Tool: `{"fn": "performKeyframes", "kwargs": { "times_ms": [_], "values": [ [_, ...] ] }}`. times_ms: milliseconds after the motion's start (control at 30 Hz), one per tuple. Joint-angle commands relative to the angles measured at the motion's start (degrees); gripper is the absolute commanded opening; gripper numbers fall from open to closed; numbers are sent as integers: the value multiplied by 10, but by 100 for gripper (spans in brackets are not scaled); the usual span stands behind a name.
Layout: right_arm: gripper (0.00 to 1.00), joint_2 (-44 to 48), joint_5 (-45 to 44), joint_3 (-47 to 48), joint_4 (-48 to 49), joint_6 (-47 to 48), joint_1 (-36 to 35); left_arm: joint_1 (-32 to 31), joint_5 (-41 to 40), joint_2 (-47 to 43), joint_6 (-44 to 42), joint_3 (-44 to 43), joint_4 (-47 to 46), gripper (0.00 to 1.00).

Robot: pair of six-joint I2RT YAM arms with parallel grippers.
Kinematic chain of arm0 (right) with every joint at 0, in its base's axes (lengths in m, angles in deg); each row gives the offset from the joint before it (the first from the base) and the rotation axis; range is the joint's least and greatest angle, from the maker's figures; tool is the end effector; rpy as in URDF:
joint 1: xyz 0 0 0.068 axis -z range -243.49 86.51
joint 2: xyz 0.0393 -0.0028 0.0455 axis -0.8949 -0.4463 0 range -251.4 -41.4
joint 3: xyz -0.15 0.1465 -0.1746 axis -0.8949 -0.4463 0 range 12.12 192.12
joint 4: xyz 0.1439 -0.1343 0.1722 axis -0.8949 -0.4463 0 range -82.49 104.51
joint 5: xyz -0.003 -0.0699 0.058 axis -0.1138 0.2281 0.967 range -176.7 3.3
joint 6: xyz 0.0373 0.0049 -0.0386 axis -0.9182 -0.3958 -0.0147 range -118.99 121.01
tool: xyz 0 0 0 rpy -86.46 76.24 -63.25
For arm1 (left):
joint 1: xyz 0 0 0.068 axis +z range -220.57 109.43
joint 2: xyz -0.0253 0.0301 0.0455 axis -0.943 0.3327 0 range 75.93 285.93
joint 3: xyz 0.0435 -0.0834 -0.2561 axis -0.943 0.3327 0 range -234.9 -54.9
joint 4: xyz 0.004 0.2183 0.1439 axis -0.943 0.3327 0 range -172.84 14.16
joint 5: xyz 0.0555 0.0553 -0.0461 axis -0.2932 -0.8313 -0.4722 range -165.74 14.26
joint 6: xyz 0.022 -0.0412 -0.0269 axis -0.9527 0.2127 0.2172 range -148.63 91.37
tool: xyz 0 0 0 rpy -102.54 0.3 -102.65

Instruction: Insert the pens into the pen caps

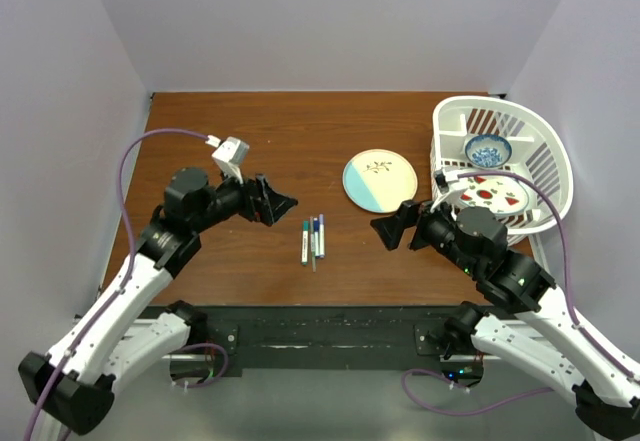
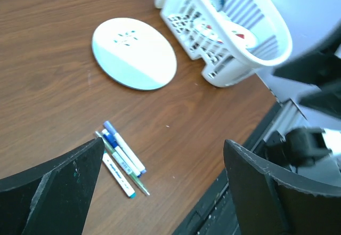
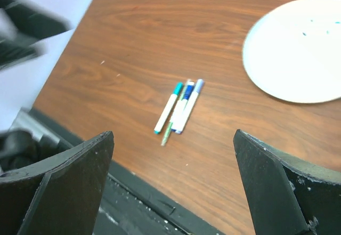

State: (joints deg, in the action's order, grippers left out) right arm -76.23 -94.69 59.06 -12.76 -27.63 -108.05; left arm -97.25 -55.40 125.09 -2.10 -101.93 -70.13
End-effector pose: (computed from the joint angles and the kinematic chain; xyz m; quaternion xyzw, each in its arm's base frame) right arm 0.1002 0.0918 0.3458 -0.0677 0.7905 0.3169 0.5196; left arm 0.1715 -0.1000 0.3365 0.1087 0.7800 -0.3939 0.4740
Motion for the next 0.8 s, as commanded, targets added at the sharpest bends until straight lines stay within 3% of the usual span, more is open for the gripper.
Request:
{"fn": "performKeyframes", "kwargs": {
  "times_ms": [0,367,767],
  "values": [
    [99,5,-85,13,-7,-42,1,2,63,-62,-38,67,-16,98],
    [99,6,-101,18,-2,-34,1,3,65,-129,-45,84,-33,99],
    [99,0,-96,21,-9,-27,0,3,26,-139,-56,77,-17,99]
  ]
}}
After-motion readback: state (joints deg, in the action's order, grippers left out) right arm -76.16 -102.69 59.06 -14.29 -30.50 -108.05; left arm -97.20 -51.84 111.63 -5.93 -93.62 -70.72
